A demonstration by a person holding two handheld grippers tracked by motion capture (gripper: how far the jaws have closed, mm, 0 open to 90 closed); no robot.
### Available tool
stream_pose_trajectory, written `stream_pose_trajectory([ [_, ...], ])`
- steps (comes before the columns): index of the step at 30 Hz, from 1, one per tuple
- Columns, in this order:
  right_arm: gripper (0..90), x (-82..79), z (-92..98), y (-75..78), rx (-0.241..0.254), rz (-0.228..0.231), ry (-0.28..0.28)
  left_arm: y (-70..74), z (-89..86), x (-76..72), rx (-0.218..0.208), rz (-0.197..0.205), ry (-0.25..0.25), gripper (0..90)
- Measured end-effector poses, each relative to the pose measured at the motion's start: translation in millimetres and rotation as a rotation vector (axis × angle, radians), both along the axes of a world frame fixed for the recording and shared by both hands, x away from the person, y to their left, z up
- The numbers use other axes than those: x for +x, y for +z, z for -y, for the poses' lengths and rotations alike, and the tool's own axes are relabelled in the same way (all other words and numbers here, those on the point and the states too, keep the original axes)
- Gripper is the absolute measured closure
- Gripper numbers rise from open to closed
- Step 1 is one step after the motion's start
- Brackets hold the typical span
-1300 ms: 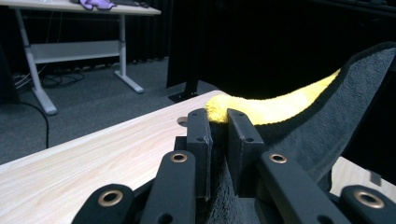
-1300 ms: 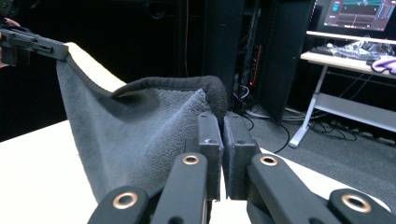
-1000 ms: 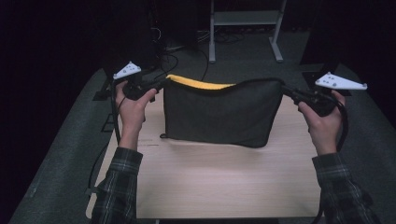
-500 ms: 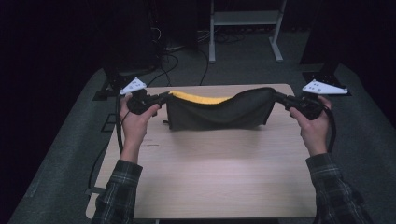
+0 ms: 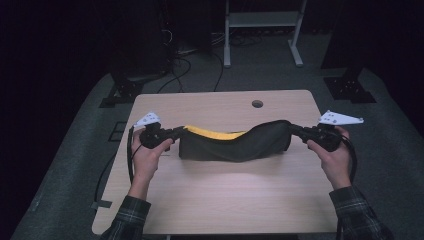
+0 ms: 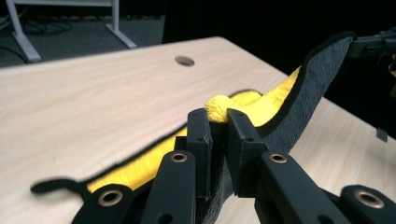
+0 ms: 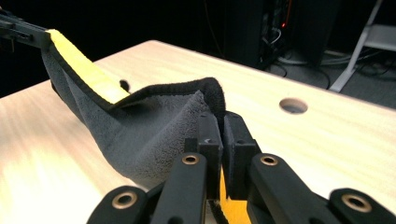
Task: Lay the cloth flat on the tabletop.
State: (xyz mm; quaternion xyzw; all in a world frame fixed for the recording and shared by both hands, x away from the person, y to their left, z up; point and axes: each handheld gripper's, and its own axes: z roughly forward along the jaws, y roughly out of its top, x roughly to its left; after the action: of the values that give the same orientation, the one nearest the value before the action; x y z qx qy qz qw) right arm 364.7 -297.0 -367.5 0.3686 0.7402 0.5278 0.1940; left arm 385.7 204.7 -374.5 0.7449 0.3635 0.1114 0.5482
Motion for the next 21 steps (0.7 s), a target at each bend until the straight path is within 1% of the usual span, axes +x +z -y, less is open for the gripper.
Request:
stream_pose_trajectory([
  [3,86.1,-4.3,2.2,-8.7,0.018,-0.021,0.010,-7.9,-3.5,-7.4,0.012,-0.014,0.005,80.2],
  [7,86.1,-13.0,4.7,-19.5,0.021,-0.046,0.020,-20.2,-10.0,-18.5,0.023,-0.048,0.009,80.2],
  [8,86.1,-16.8,5.5,-23.3,0.020,-0.055,0.022,-22.5,-10.8,-20.9,0.019,-0.055,0.011,80.2],
  [10,86.1,-22.4,6.4,-29.0,0.020,-0.070,0.029,-29.0,-13.6,-27.7,0.029,-0.069,0.007,80.2],
  [11,86.1,-29.8,8.3,-36.3,0.009,-0.089,0.040,-32.0,-14.2,-31.2,0.032,-0.075,0.006,80.2],
  [13,86.1,-32.4,9.1,-38.7,0.006,-0.094,0.044,-36.8,-15.2,-37.1,0.039,-0.089,0.002,80.2],
  [17,86.1,-46.8,13.6,-49.4,0.005,-0.125,0.054,-48.3,-16.7,-50.1,0.052,-0.122,-0.007,80.1],
  [21,86.1,-60.7,14.3,-55.5,-0.003,-0.142,0.078,-52.4,-16.6,-61.3,0.074,-0.134,-0.019,80.1],
])
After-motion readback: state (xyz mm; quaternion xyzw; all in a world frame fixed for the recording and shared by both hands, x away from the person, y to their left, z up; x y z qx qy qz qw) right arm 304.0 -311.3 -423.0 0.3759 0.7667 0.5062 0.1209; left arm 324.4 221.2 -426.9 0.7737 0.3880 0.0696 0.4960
